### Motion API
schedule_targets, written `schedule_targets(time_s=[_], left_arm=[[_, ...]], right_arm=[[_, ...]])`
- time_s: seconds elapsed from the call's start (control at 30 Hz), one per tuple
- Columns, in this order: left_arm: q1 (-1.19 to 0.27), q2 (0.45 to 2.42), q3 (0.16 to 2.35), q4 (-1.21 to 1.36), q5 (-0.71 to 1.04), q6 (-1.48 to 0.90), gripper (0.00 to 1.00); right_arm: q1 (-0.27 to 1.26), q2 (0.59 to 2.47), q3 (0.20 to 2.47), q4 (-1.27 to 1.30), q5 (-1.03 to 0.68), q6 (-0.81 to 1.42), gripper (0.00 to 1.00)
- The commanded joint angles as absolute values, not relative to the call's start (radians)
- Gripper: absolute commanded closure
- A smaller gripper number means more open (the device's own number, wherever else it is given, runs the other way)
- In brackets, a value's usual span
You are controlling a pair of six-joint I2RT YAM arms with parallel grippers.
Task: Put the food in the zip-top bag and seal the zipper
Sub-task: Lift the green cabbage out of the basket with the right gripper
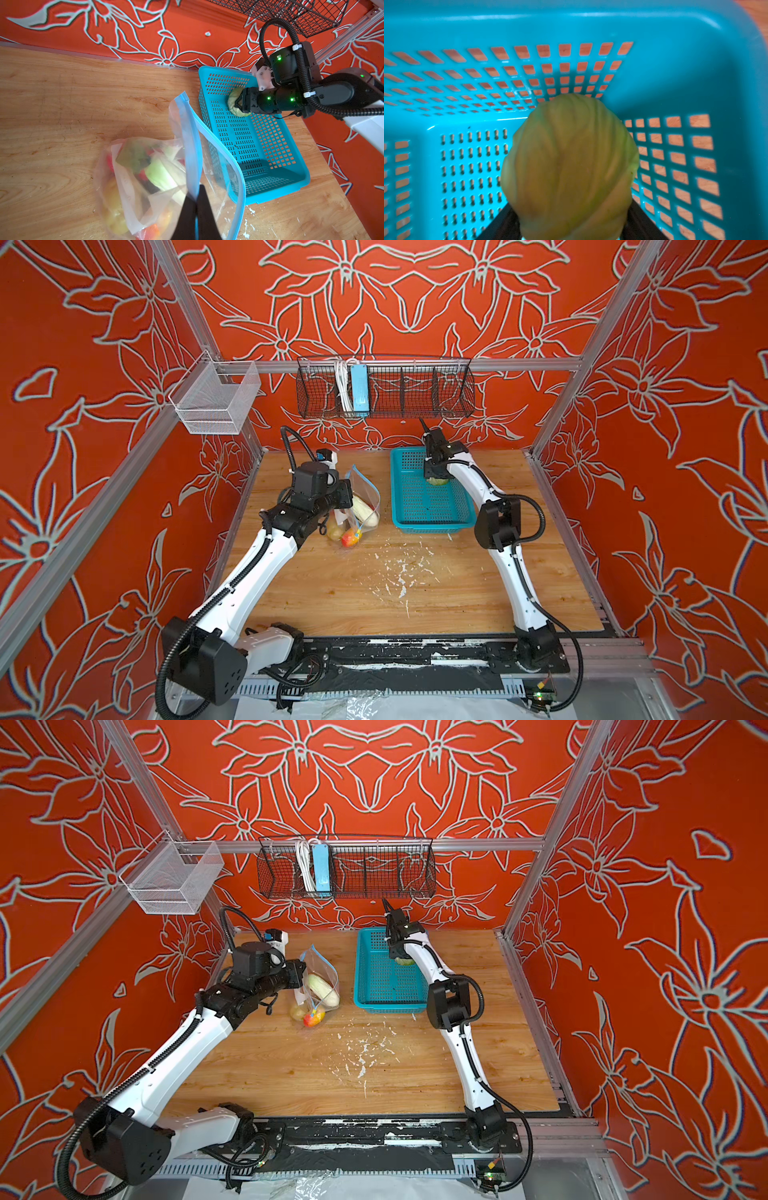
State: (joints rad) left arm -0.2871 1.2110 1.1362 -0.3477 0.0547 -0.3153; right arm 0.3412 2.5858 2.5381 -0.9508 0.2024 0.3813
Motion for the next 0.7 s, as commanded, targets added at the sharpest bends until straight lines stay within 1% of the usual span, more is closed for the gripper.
schedule_targets(time_s=[0.0,0.2,0.47,0.67], left_arm=[[-0.282,1.209,1.133,-0.331,0.061,-0.323,1.0],[-0.281,1.208,1.133,-0.332,0.059,-0.323,1.0],[-0.282,1.21,1.132,-0.331,0.066,-0.325,1.0],[-0.282,1.206,1.131,-0.33,0.07,-0.328,1.0]], right_arm=[[0.342,2.498,2.508,-0.944,0.159,0.409,0.46],[0.342,2.399,2.415,-0.916,0.109,0.424,0.49],[0.342,2.291,2.32,-0.9,0.019,0.457,0.51],[0.342,2.182,2.177,-0.837,-0.03,0.502,0.51]])
